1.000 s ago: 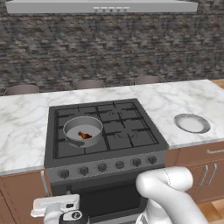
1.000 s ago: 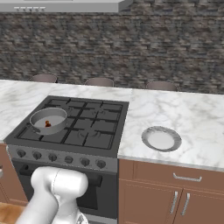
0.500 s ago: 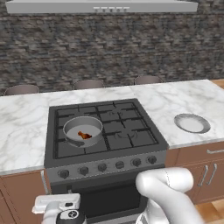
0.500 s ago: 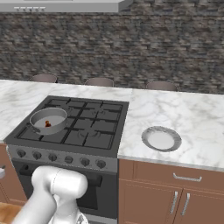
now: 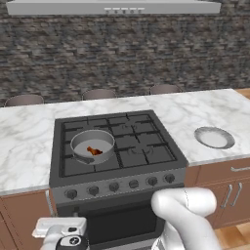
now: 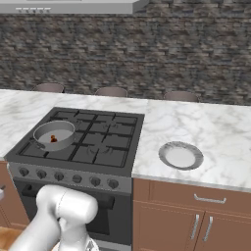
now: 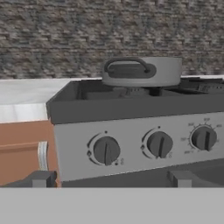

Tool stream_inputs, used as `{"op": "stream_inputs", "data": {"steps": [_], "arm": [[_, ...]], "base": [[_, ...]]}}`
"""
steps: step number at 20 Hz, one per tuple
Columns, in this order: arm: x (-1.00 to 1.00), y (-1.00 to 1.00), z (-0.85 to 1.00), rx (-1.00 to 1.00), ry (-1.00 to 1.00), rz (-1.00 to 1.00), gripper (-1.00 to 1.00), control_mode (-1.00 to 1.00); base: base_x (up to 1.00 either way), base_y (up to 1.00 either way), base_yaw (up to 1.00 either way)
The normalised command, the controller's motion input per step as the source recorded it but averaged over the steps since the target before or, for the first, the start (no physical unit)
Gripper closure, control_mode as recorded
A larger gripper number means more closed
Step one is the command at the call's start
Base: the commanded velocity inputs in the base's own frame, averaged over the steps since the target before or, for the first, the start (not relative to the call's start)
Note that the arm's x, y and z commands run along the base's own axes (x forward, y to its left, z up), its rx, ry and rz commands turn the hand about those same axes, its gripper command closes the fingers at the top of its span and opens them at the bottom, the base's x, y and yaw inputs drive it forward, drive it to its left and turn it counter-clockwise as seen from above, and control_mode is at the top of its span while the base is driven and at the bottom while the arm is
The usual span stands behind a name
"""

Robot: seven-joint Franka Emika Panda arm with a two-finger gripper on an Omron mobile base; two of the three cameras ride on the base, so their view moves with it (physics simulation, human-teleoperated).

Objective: Retrieve the frozen meat and place it in the pot on a burner. Then turn the burner on.

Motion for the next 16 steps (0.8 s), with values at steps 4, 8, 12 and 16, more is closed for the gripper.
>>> {"op": "stream_inputs", "data": {"steps": [4, 8, 12, 16], "arm": [[0.35, 0.07, -0.05, 0.0, -0.03, 0.0, -1.0, -1.0], [0.39, 0.0, -0.04, 0.0, -0.08, 0.0, -1.0, -1.0], [0.38, 0.0, 0.0, 0.0, -0.05, 0.0, -1.0, -1.0], [0.32, 0.0, -0.05, 0.0, -0.06, 0.0, -1.0, -1.0]], "base": [[0.0, 0.0, 0.0], [0.0, 0.0, 0.0], [0.0, 0.0, 0.0], [0.0, 0.0, 0.0]]}}
